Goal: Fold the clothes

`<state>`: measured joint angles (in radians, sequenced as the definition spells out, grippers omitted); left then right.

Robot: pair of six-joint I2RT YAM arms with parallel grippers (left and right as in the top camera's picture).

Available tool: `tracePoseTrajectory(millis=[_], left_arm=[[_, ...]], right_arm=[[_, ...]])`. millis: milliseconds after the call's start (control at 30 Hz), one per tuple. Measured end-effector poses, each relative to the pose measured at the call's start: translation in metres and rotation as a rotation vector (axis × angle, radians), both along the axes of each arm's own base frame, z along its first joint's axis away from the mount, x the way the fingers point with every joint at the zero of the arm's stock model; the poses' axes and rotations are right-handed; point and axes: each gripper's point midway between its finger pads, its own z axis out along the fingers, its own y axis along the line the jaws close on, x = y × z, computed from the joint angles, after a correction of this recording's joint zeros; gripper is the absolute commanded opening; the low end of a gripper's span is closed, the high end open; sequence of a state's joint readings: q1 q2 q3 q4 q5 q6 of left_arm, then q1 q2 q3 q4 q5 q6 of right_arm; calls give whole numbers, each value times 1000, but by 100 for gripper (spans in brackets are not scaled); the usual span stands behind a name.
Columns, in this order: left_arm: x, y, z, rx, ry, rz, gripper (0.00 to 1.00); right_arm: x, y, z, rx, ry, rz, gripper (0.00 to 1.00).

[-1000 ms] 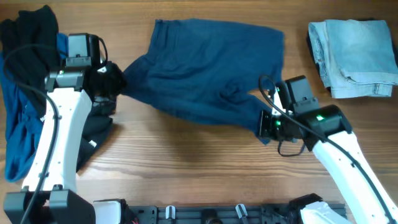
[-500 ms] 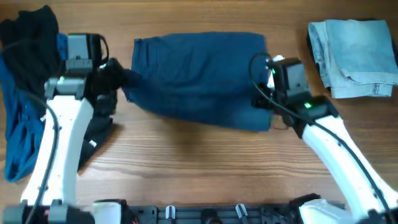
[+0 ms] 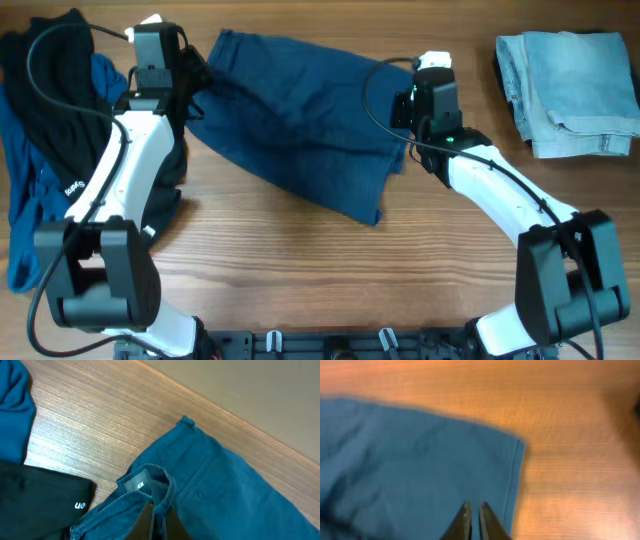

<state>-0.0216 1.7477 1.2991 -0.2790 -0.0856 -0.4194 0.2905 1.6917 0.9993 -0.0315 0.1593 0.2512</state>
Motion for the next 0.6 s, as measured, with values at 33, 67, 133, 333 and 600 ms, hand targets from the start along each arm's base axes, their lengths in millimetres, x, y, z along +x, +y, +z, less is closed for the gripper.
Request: tracePoseTrajectory(millis=[33, 67, 133, 333, 600], left_arm=[[0, 0, 0, 0, -1, 0, 4], [1, 0, 1, 0, -6, -1, 4], [1, -2, 1, 0, -7, -4, 4], [-1, -2, -2, 3, 9, -6, 4], [-10, -2, -11, 7, 62, -9, 4]], right_arm=[[-14, 6, -12, 8, 83, 48, 43], [-23, 9, -20, 10, 132, 80, 51], [-49, 17, -36, 28, 256, 154, 56], [-66, 34, -41, 31, 304, 330, 59], [-67, 30, -63, -106, 320, 455, 58]])
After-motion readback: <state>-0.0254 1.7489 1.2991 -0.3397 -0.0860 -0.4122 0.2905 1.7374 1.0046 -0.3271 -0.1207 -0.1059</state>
